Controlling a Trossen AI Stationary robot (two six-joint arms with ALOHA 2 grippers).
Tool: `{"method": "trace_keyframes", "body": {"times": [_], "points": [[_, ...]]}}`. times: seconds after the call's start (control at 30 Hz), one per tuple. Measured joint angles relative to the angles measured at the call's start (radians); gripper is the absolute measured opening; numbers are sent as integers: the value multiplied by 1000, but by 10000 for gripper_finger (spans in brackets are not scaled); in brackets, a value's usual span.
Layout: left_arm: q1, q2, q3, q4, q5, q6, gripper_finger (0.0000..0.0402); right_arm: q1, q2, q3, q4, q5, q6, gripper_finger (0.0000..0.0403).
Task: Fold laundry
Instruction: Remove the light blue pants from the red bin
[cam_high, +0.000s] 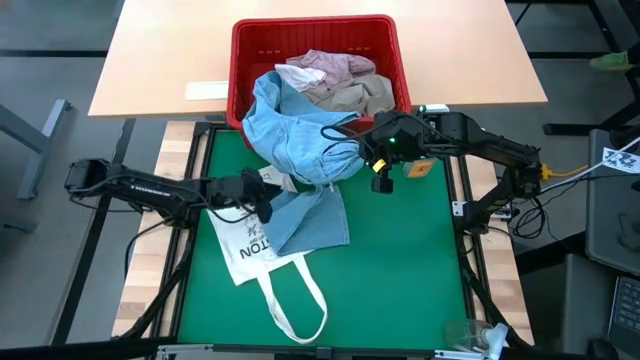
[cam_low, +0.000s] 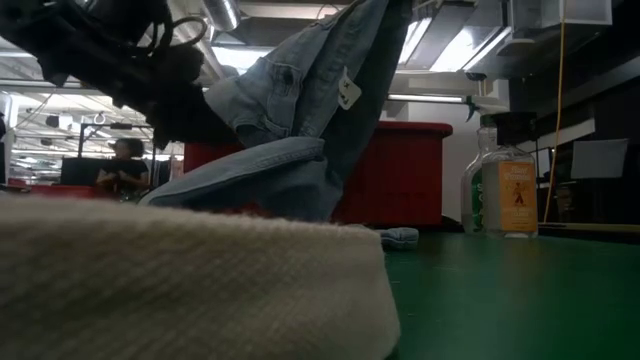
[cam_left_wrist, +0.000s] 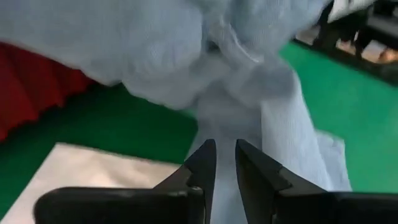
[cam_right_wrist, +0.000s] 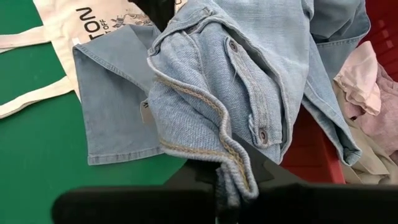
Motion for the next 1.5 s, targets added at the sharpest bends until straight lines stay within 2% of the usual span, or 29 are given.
{"method": "trace_keyframes", "body": {"times": [0.23,0.4,0.6,0.73,0.93,1.2,1.37,1.5], "points": [[60,57,-2,28,1,-20,134,0,0,0,0,-3,0,31],[100,119,-3,76,0,-20,190,0,0,0,0,-2,0,22],[153,207,-2,231,1,-18,222,0,0,0,0,-2,0,25],[187,259,-2,314,10,-5,224,0,0,0,0,-2,0,29],[206,318,-2,454,62,143,224,0,0,0,0,-2,-2,21],[206,331,-2,569,91,243,220,0,0,0,0,1,-6,27],[196,330,-2,573,104,244,179,0,0,0,0,1,-7,22],[176,324,-2,572,103,243,111,0,0,0,0,2,-7,24]]}}
